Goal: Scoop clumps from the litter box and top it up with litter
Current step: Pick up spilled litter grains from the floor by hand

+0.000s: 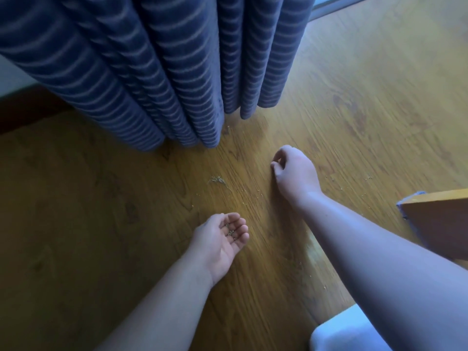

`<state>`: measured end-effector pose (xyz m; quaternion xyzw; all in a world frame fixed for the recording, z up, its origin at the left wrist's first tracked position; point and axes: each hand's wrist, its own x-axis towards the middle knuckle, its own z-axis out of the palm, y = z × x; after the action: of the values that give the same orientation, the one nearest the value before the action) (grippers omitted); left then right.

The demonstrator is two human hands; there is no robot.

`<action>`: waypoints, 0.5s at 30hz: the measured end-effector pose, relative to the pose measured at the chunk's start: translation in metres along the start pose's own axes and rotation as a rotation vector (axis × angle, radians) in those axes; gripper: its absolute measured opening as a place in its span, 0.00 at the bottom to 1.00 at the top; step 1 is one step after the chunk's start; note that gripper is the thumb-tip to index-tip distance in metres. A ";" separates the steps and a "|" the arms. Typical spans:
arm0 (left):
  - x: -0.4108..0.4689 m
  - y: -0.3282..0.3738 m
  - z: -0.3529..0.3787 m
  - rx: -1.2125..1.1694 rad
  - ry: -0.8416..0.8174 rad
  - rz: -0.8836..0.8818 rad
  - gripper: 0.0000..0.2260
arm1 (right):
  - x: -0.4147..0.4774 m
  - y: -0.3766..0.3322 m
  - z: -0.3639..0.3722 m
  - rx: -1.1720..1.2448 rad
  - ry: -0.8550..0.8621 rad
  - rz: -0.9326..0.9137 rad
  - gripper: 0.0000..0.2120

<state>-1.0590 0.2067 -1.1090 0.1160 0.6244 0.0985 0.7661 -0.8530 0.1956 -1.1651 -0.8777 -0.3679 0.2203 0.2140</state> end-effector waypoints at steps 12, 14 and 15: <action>-0.001 -0.011 0.014 -0.040 -0.077 -0.003 0.13 | -0.033 -0.020 -0.016 0.021 -0.152 -0.099 0.04; 0.001 -0.015 0.019 -0.072 -0.115 -0.025 0.14 | -0.063 -0.030 -0.028 0.023 -0.245 -0.257 0.03; 0.003 -0.018 0.022 -0.070 -0.137 -0.033 0.14 | -0.078 -0.033 -0.034 0.016 -0.300 -0.325 0.03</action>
<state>-1.0368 0.1897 -1.1128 0.0851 0.5685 0.0995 0.8122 -0.9020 0.1511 -1.1015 -0.7625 -0.5306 0.3139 0.1963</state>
